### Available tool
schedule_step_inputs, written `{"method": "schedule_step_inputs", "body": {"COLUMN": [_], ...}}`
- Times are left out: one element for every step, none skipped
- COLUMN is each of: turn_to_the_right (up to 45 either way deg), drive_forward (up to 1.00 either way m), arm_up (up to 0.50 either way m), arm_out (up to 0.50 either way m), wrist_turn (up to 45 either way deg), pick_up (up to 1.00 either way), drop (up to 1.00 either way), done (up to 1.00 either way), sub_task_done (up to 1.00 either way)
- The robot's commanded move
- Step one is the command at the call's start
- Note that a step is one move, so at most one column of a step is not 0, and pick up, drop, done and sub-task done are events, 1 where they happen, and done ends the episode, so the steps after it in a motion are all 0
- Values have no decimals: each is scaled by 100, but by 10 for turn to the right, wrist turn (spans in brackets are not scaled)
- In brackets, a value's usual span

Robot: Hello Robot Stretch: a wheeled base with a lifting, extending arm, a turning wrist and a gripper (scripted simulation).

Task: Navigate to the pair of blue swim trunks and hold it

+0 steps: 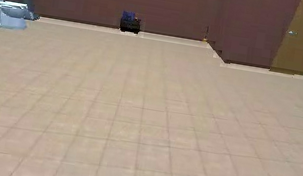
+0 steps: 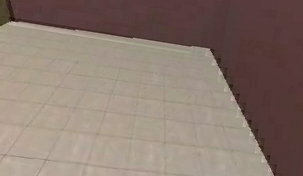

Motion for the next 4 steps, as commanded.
{"method": "schedule_step_inputs", "body": {"turn_to_the_right": [0, 0, 0, 0], "drive_forward": [100, 100, 100, 100], "arm_up": [0, 0, 0, 0], "arm_out": [0, 0, 0, 0], "wrist_turn": [0, 0, 0, 0], "pick_up": [0, 0, 0, 0], "drop": [0, 0, 0, 0], "done": [0, 0, 0, 0], "sub_task_done": [0, 0, 0, 0]}}
